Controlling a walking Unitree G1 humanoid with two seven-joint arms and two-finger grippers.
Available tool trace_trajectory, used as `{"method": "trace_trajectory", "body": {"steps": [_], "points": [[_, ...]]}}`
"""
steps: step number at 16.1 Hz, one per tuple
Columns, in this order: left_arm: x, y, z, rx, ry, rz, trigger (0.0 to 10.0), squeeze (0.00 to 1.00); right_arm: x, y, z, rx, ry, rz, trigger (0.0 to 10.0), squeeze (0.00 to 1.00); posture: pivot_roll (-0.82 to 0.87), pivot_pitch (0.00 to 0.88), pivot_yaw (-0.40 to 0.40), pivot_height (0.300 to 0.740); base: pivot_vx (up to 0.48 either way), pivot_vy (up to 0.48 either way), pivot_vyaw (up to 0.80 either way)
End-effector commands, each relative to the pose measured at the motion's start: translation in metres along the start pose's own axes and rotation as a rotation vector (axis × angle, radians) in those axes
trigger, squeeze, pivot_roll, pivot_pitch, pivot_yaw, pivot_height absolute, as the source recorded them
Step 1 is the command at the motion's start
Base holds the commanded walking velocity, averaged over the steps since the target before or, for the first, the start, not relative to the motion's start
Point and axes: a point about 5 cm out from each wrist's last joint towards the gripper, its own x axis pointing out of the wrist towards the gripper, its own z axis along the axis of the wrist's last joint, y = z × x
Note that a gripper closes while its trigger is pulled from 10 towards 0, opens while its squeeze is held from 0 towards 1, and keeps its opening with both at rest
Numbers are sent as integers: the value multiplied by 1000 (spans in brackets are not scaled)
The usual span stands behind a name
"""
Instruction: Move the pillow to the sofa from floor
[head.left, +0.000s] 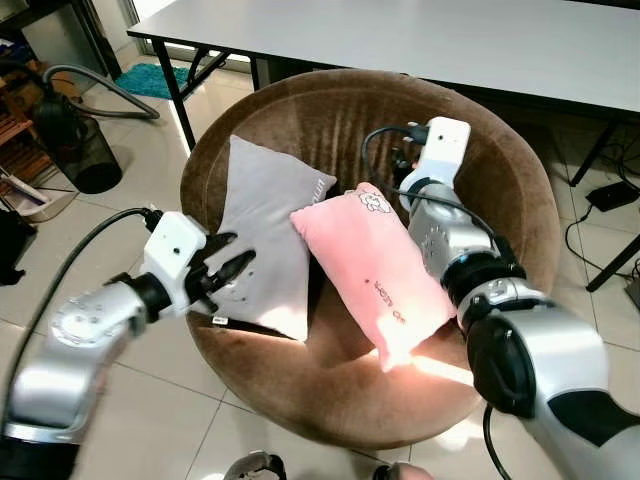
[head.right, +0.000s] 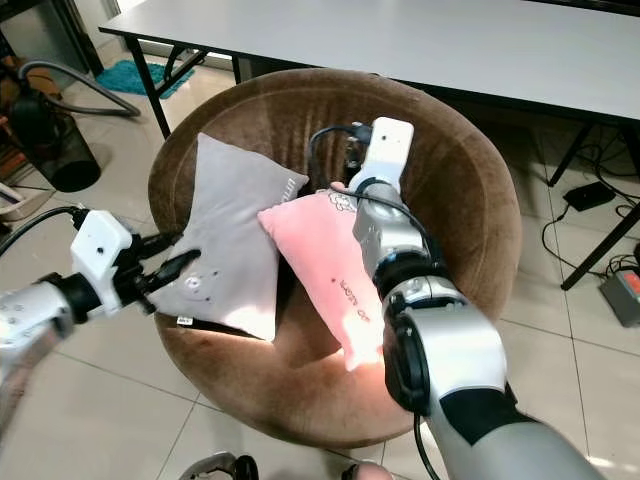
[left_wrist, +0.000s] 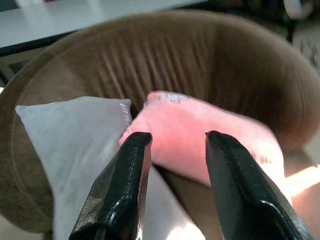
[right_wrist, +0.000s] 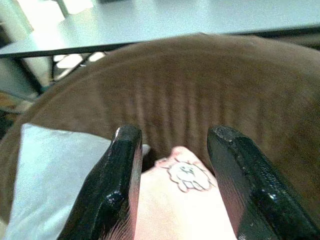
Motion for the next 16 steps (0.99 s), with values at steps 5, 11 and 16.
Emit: {"method": "trace_trajectory", "body": {"steps": [5, 11, 16], "points": [[11, -18, -31, -88, 19, 280, 10000, 0, -71, -23, -56, -37, -100, 120, 10000, 0, 8, 72, 30, 740, 0, 0, 0], [14, -23, -39, -85, 19, 318, 10000, 0, -155, -64, -101, -42, 52, -66, 10000, 0, -23, 47, 55, 740, 0, 363, 0], [25, -19, -36, -61, -4, 307, 10000, 0, -155, -60, -95, -48, 90, -86, 10000, 0, -25, 21, 63, 740, 0, 453, 0]]}}
